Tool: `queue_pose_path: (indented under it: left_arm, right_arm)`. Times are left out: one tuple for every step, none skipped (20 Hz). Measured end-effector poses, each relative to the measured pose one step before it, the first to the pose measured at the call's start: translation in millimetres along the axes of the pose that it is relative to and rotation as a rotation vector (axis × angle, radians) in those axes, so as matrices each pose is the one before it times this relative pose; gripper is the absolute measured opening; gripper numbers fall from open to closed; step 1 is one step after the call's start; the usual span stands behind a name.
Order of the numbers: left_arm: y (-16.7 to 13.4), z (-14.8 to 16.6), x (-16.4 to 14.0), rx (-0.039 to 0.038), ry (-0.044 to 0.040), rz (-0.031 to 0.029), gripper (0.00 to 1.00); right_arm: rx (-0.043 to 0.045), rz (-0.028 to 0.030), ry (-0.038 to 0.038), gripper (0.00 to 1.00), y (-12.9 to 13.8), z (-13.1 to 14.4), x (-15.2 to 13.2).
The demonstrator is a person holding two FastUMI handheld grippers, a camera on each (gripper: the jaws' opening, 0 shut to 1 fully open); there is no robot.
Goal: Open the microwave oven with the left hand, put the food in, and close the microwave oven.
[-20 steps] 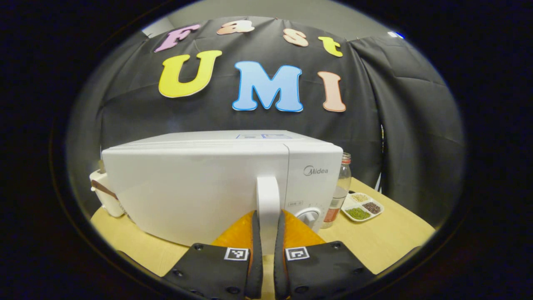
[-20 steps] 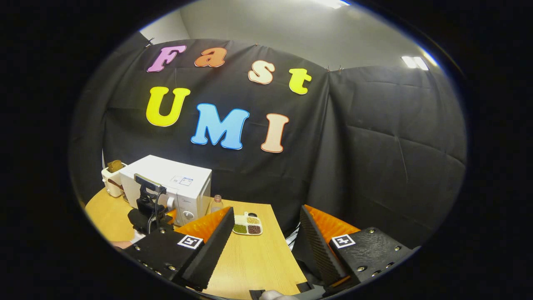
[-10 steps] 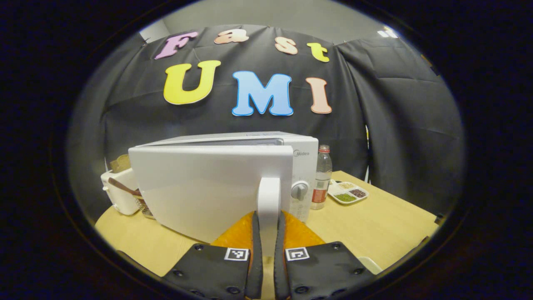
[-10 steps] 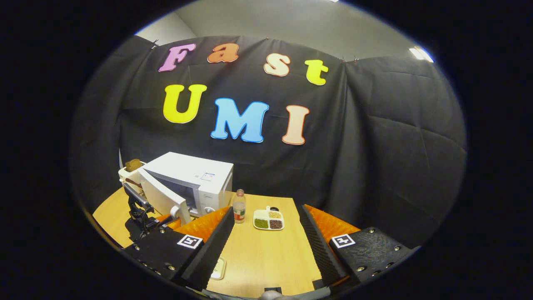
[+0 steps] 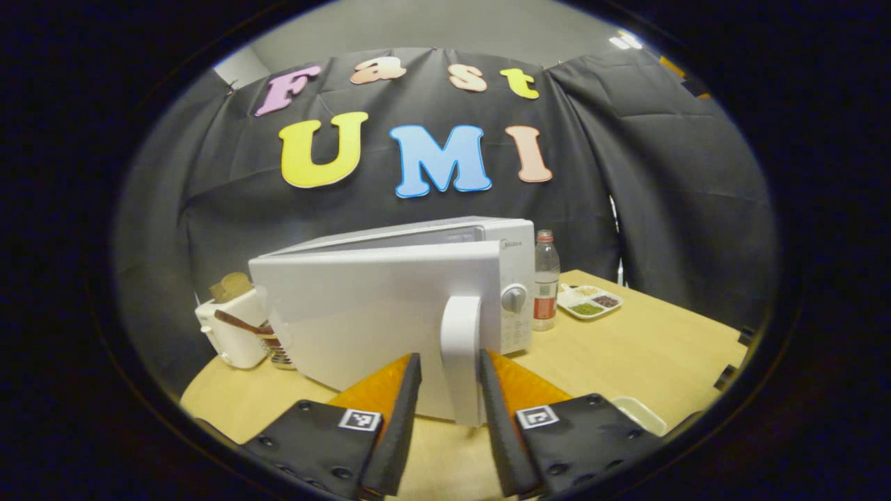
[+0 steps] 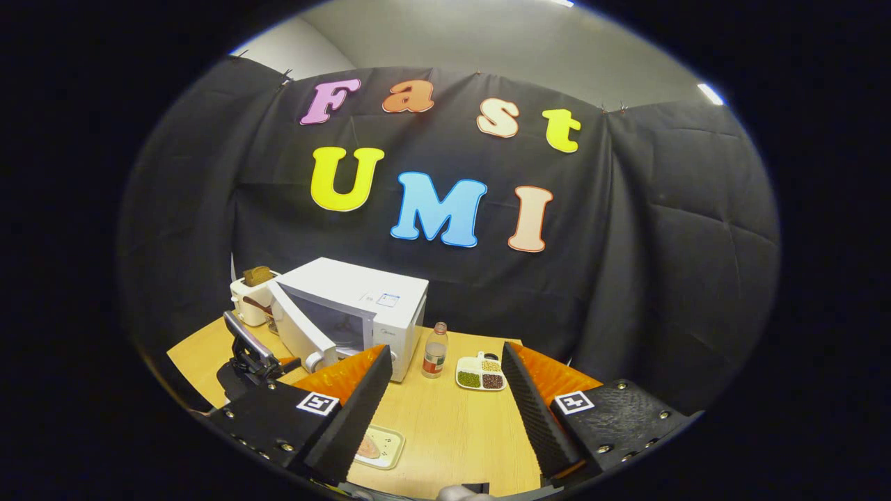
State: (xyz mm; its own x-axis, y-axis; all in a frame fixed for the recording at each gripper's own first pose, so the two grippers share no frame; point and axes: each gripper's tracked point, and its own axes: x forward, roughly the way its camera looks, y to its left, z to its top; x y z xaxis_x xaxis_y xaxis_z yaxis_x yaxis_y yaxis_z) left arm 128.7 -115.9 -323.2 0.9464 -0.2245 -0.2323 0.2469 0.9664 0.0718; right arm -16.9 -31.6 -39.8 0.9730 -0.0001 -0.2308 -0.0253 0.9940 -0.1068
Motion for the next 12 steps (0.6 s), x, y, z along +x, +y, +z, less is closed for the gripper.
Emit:
queue_pose_path:
  left_arm:
    - [-2.01,3.26,-1.77,-0.02708,0.00730,-0.02018,0.83]
    - [0.23,-4.27,6.79,-0.02307,0.00620,-0.00585,1.00]
    - [-0.91,-1.61,-1.10,-0.00619,0.00518,0.00005,0.94]
    - [0.15,1.34,-0.89,0.01174,-0.00352,0.00479,0.96]
    - [0.57,1.58,-1.30,0.01373,0.00169,0.00671,0.98]
    - [-0.14,-1.83,-1.65,0.01169,0.00096,0.00534,1.00]
    - [0.28,1.21,-1.61,0.00536,-0.00083,0.00071,1.00]
    - [2.06,-1.37,-2.65,-0.00005,0.00341,-0.00212,1.00]
    - [1.84,-0.14,-3.20,-0.00410,0.00380,-0.00335,1.00]
    - [3.29,-2.83,-4.55,-0.00868,0.00281,-0.00204,1.00]
    - [3.45,-2.25,-5.41,-0.01184,0.00449,0.00041,1.00]
    - [3.86,-2.29,-6.72,-0.00929,0.00450,0.00296,1.00]
  right_arm:
    - [0.00101,-0.00601,-0.00069,0.96,-1.76,-1.05,-1.28]
    - [0.00729,-0.00380,0.00076,0.97,-1.59,-0.41,-1.51]
    - [0.01045,-0.00123,0.00081,0.96,-0.09,-1.13,-1.47]
    - [0.00655,-0.00423,0.00389,0.97,-0.26,-0.66,-0.34]
    - [0.00393,-0.00326,-0.00027,0.97,-0.51,-0.10,-1.15]
    - [0.00130,-0.00418,-0.00083,0.96,-1.02,0.56,-0.77]
    - [0.00070,-0.00138,-0.00210,0.97,0.33,0.15,-0.93]
    - [0.00016,-0.00215,0.00106,0.97,0.73,0.92,-0.68]
    - [0.00343,0.00161,-0.00435,0.97,0.22,0.01,-1.96]
    - [0.00385,0.00152,-0.00165,0.97,1.45,0.91,-0.69]
    - [0.00439,0.00343,-0.00114,0.97,1.11,-1.94,0.49]
    - [0.00554,0.00548,0.00032,0.97,2.35,-0.44,-0.25]
